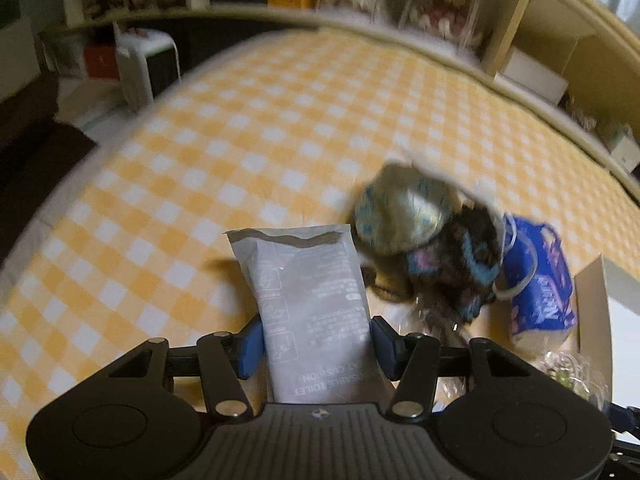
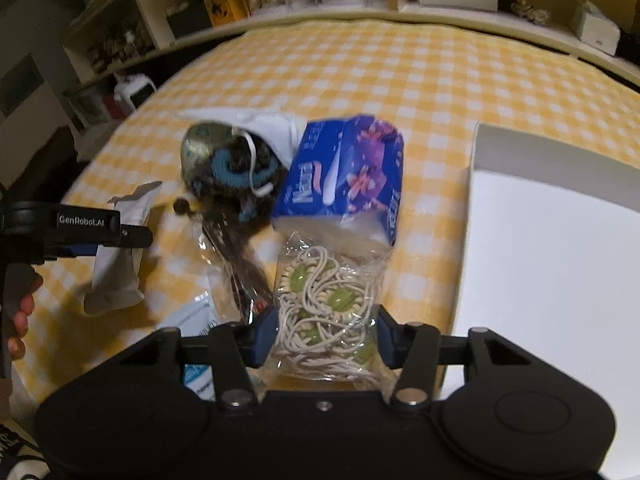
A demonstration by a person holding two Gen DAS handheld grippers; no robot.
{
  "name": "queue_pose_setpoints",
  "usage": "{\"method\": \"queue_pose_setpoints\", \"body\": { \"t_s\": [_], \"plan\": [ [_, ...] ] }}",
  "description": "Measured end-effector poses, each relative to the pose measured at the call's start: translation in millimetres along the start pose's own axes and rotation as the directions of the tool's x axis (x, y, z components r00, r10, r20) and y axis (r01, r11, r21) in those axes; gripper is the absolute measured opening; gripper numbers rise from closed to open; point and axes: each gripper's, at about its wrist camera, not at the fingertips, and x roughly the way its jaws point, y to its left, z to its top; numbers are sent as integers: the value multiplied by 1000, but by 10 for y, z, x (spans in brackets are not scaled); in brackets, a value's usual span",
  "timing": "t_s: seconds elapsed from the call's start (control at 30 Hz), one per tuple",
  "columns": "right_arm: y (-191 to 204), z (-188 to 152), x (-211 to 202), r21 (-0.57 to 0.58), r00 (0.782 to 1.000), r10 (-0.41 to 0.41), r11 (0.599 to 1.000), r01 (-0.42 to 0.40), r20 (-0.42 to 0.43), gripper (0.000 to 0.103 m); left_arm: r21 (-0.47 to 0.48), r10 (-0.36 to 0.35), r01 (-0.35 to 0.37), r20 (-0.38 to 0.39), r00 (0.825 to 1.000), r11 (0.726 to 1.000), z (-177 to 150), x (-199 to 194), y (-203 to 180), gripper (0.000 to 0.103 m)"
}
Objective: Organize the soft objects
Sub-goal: 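Carry both bags into the white tray and open both grippers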
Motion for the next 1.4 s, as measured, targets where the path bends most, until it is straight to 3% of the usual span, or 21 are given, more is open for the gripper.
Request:
{"method": "queue_pose_setpoints", "body": {
  "t_s": [0.27,0.5,0.77,0.97,1.2,1.4],
  "plan": [
    [-62,58,-481,31,989,23,999,-28,149,52,27,-72,68,178,981,997,23,-499,-141,56],
    [-131,102,-976,-10,966,13,1000,-11,258,52,130,-228,201,244,943,971,-24,-861,-524,56],
    [-622,55,-1413,-29,951,-92,994,105,296,52,249,-416,368,181,891,896,-180,-1054,-1350,56],
    [-1238,-117,-1636,51,940,-190,982,183,284,52,308,-492,440,118,862,844,-277,-986,-2015,56],
    [-1869,-202,-1667,103,927,-270,962,252,260,52,341,-502,469,10,865,814,-341,-587,-2656,56],
    [-2292,-137,-1409,113,925,-298,954,278,235,52,336,-444,433,-48,895,836,-383,-90,-2946,56]
  ]
}}
